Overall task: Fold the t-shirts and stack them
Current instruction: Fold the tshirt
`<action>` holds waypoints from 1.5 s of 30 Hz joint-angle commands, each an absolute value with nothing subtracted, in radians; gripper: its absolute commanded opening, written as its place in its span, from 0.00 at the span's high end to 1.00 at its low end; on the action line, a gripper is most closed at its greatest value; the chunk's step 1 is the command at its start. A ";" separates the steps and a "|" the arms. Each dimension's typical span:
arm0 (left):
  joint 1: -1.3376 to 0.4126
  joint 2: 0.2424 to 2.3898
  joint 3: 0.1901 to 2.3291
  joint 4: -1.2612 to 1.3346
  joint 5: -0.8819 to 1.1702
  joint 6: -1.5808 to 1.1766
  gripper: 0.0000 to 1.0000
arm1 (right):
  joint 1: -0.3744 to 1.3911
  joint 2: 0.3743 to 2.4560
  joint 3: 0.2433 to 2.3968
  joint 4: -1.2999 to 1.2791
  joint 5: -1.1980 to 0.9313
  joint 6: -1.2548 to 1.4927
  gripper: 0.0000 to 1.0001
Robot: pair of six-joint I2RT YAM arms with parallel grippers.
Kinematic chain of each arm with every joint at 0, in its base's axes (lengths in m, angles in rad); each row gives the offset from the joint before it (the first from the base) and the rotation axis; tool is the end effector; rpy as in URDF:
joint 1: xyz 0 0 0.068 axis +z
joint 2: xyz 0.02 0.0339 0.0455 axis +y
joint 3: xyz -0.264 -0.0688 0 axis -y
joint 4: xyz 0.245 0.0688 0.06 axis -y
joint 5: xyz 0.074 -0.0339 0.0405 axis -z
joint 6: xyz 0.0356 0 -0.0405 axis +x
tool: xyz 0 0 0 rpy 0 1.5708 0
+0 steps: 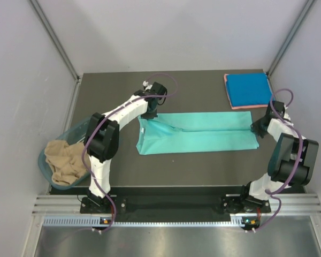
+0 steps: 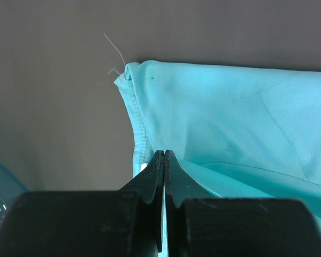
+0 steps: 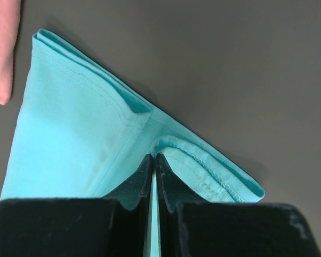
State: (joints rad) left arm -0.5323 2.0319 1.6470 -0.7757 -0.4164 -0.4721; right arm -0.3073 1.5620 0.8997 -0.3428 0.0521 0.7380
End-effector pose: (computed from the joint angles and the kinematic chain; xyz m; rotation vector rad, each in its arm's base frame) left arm 0.3774 -0.2056 0.2158 -0.0357 2.5810 0.2193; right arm 0.2916 -0.0945 0.1817 1.3031 2.2229 0.0944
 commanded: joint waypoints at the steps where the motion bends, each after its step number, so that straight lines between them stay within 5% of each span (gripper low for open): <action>1: -0.522 2.052 1.693 -0.773 -0.437 -0.451 1.00 | -0.287 1.580 0.959 -0.319 0.078 0.747 1.00; 8: -0.520 2.094 1.726 -0.782 -0.457 -0.440 1.00 | -0.282 1.624 0.985 -0.333 0.068 0.729 1.00; 27: -0.520 2.152 1.873 -0.822 -0.445 -0.433 0.98 | -0.279 1.522 1.015 -0.465 0.124 0.735 0.70; 35: -0.497 2.154 1.965 -0.897 -0.548 -0.397 0.53 | -0.258 1.401 0.988 -0.506 0.109 0.695 0.68; 40: -0.500 2.037 1.899 -0.920 -0.483 -0.396 0.52 | -0.163 1.358 0.985 -0.476 -0.050 0.605 0.66; 45: -0.515 1.850 1.668 -0.780 -0.069 -0.368 0.53 | 0.041 1.429 1.035 -0.405 -0.224 0.488 0.62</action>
